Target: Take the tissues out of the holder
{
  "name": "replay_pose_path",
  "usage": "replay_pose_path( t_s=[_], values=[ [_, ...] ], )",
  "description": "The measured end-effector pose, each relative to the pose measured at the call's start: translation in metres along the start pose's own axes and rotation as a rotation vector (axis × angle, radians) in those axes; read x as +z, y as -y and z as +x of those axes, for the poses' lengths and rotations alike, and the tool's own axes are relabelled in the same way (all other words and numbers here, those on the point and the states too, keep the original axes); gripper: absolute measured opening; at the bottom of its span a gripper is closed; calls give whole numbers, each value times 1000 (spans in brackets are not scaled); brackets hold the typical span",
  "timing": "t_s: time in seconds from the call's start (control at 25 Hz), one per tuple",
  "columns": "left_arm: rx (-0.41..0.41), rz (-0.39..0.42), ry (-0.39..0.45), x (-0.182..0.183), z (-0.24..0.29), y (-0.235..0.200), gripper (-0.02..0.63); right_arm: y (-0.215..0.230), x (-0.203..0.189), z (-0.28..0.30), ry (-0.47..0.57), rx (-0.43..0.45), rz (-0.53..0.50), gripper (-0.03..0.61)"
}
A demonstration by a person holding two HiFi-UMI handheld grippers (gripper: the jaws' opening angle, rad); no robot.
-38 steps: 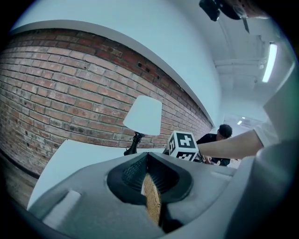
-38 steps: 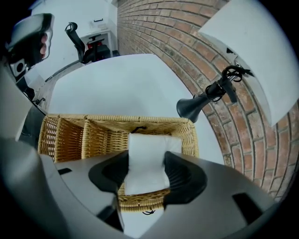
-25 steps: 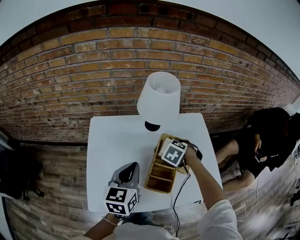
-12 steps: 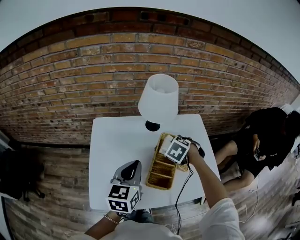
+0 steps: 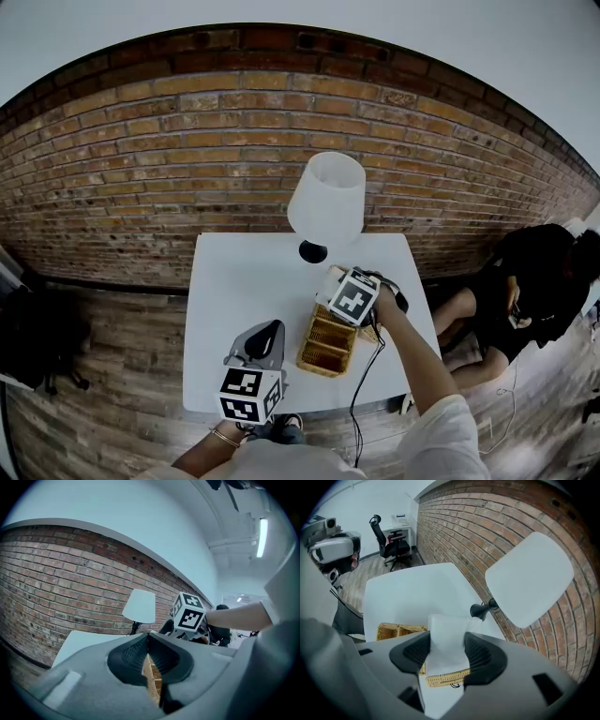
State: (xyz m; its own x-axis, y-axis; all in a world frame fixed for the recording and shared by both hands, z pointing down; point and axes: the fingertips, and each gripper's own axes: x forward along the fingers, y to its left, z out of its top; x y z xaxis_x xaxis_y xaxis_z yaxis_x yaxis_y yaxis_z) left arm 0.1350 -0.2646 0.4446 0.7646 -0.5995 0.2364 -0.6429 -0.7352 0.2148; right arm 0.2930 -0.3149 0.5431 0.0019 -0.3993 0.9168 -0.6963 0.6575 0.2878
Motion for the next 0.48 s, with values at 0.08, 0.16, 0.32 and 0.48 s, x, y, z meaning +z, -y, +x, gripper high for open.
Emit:
replay_pose_path(
  t_s=[0.08, 0.16, 0.32, 0.48],
  values=[
    [10, -7, 3, 0, -4, -2, 8, -2, 6, -3, 2, -1, -11, 235],
    [22, -14, 7, -1, -8, -5, 8, -5, 12, -5, 6, 2, -24, 235],
    [38, -21, 12, -2, -15, -8, 8, -12, 24, -7, 17, 6, -54, 235],
    [58, -27, 21, 0, -22, -13, 8, -20, 44, -8, 50, 12, -77, 233]
  ],
)
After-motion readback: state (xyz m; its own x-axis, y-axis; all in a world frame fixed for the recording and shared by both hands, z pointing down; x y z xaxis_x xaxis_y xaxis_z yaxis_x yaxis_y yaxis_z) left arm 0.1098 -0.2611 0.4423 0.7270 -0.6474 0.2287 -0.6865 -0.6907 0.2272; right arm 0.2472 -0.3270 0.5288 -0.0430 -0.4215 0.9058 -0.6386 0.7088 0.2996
